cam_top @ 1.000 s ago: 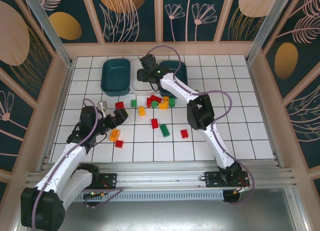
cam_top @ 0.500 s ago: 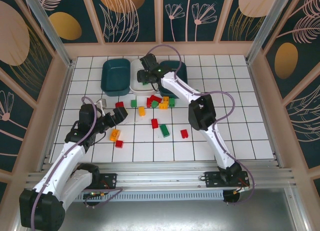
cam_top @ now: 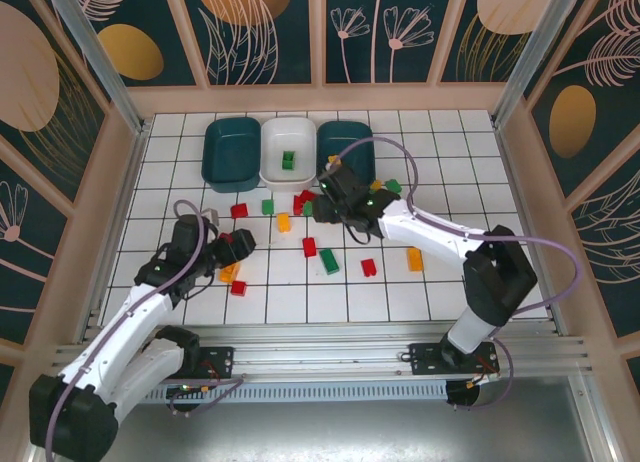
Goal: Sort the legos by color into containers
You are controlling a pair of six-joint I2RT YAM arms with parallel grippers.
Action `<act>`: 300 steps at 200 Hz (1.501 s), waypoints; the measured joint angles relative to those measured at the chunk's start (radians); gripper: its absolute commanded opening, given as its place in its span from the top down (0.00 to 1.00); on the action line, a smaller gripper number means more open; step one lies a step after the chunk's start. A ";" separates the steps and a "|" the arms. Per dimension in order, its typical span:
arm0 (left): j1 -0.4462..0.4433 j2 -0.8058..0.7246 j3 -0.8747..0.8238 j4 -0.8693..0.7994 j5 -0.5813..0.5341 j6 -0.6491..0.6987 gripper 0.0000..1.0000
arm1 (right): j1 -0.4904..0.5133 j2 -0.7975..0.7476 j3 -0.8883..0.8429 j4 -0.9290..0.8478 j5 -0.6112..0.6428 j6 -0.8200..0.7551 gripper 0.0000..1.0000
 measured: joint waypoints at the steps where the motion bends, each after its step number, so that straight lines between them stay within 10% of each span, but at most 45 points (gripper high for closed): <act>1: -0.003 0.002 0.000 0.000 -0.001 0.000 0.17 | 0.000 -0.001 -0.004 0.000 0.001 0.001 0.46; 106: -0.400 0.471 0.215 0.171 -0.098 -0.092 0.12 | -0.234 -0.242 -0.289 0.024 0.012 0.066 0.44; 213: -0.439 0.896 0.458 0.189 -0.225 -0.098 0.34 | -0.295 -0.435 -0.432 0.026 -0.004 0.068 0.44; 300: -0.443 0.932 0.461 0.169 -0.308 -0.080 1.00 | -0.301 -0.479 -0.467 0.026 -0.029 0.068 0.46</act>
